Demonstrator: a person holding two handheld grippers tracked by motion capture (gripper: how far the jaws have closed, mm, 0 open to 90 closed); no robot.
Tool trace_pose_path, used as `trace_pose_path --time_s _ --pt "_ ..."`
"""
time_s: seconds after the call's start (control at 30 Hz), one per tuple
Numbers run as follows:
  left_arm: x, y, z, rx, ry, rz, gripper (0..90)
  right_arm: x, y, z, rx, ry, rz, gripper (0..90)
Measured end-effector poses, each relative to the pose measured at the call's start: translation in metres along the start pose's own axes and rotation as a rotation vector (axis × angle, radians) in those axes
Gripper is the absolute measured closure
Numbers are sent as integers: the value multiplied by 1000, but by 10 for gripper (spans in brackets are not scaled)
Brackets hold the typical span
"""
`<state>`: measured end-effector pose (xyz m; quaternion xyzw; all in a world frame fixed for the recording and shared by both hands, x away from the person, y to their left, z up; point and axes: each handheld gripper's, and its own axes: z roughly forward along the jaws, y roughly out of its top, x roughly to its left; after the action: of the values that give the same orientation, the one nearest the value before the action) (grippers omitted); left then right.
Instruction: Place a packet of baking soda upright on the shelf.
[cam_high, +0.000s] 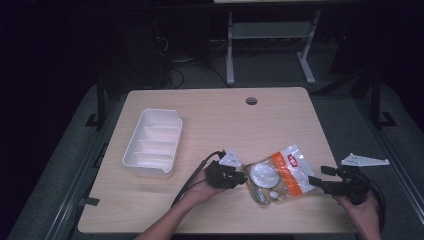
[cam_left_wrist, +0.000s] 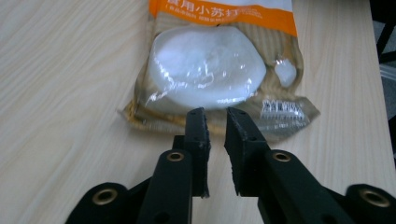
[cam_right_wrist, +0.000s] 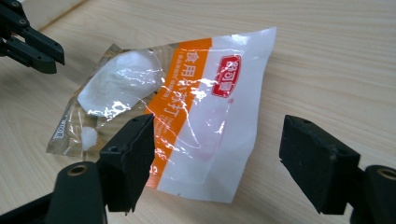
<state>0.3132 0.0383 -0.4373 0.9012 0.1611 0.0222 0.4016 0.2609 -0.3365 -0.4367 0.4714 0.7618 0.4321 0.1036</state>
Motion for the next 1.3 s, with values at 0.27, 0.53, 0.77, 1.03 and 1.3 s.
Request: trace_pose_path --time_s 0.27,0.53,0.77,1.03,1.3 --pt "-3 27 24 52 -2 29 810 -7 -1 6 33 -9 16 265" --pt "-8 40 48 125 -7 72 830 -12 -3 11 46 6 46 280" --pt "-9 41 51 127 5 80 832 -18 -8 19 87 28 70 324" --pt "-10 40 51 126 10 76 832 -20 -11 28 133 92 90 467" --pt "-10 40 52 119 14 74 832 -19 -9 37 135 163 112 629"
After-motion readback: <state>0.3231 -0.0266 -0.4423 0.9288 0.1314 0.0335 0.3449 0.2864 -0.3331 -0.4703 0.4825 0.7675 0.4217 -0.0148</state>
